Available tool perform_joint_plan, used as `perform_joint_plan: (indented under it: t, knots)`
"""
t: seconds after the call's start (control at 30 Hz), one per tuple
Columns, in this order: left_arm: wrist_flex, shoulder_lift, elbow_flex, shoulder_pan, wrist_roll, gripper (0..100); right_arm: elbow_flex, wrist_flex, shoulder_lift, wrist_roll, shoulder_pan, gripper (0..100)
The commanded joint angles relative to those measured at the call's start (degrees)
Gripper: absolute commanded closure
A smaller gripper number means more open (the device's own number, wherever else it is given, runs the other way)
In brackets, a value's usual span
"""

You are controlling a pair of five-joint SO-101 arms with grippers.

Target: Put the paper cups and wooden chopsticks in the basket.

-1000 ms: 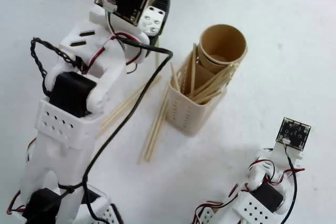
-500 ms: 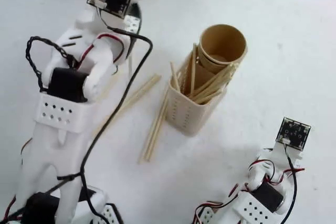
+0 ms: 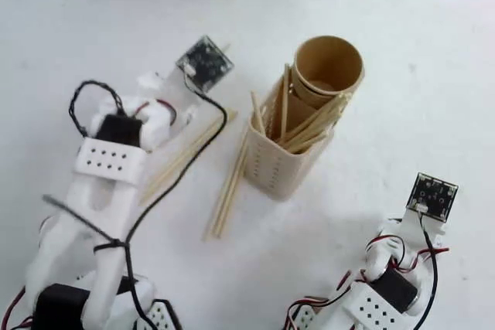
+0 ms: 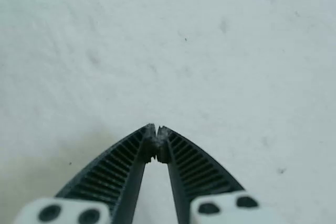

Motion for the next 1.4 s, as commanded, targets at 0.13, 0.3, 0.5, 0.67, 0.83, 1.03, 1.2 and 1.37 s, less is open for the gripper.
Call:
perform_joint_plan:
  t: [0.13, 0.3, 0.5, 0.67, 0.83, 1.03, 1.2, 1.37]
  knots:
    - [-18.5, 2.9, 15.1, 0.7, -0.6, 98, 0.6, 0.1, 0.2, 0.5, 0.5, 98.1]
    - [-21.1, 13.1, 11.6, 0.7, 1.8, 97, 0.6, 0.1, 0.2, 0.5, 0.5, 98.1]
    - [-22.6, 24.7, 4.8, 0.6, 8.0, 90, 0.6, 0.1, 0.2, 0.5, 0.5, 98.1]
    - [-20.0, 27.6, -0.1, -0.8, 8.4, 89, 0.6, 0.1, 0.2, 0.5, 0.5, 98.1]
    - [-13.9, 27.9, -7.9, -2.2, 17.4, 89, 0.6, 0.1, 0.2, 0.5, 0.3, 98.1]
    - [-9.6, 28.3, -14.8, -2.7, 21.3, 90, 0.6, 0.1, 0.2, 0.5, 0.3, 98.1]
    - [-13.6, 28.2, -9.3, -2.3, 21.2, 92, 0.6, 0.1, 0.2, 0.4, 0.2, 98.1]
    - [-14.7, 28.1, -6.4, -3.5, 23.5, 92, 0.6, 0.0, -0.2, 0.1, 0.5, 98.1]
